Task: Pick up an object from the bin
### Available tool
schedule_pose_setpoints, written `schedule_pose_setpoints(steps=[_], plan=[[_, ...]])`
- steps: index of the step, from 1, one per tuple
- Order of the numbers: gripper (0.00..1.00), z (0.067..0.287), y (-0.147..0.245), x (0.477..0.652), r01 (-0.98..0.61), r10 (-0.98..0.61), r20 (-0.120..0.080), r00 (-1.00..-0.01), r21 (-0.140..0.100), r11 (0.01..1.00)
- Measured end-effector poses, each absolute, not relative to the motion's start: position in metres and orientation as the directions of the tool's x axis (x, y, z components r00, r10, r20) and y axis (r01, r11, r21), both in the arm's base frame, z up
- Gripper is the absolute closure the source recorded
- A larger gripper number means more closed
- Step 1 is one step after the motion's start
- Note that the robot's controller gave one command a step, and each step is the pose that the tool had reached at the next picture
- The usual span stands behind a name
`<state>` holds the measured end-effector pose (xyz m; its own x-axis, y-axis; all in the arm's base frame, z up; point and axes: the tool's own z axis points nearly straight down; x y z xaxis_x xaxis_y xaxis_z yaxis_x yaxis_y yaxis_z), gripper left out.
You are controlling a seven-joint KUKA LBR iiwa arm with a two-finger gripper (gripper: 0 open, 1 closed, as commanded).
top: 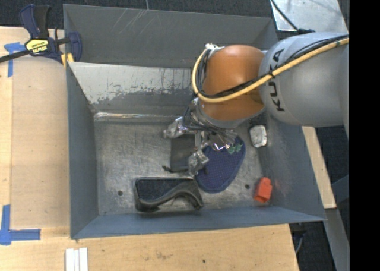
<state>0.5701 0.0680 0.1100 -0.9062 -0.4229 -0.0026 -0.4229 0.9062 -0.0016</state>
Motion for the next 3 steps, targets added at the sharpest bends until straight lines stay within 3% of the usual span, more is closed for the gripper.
schedule_pose_setpoints(steps=[1,2,3], plan=[[0.0,0.074,0.038,0.604,-0.687,-0.687,-0.008,-0.727,0.002,0.727],[1.0,0.078,0.039,0.608,-0.685,-0.685,-0.023,-0.728,-0.009,0.728],[1.0,0.185,0.038,0.598,-0.708,-0.709,-0.009,-0.706,-0.008,0.706]])
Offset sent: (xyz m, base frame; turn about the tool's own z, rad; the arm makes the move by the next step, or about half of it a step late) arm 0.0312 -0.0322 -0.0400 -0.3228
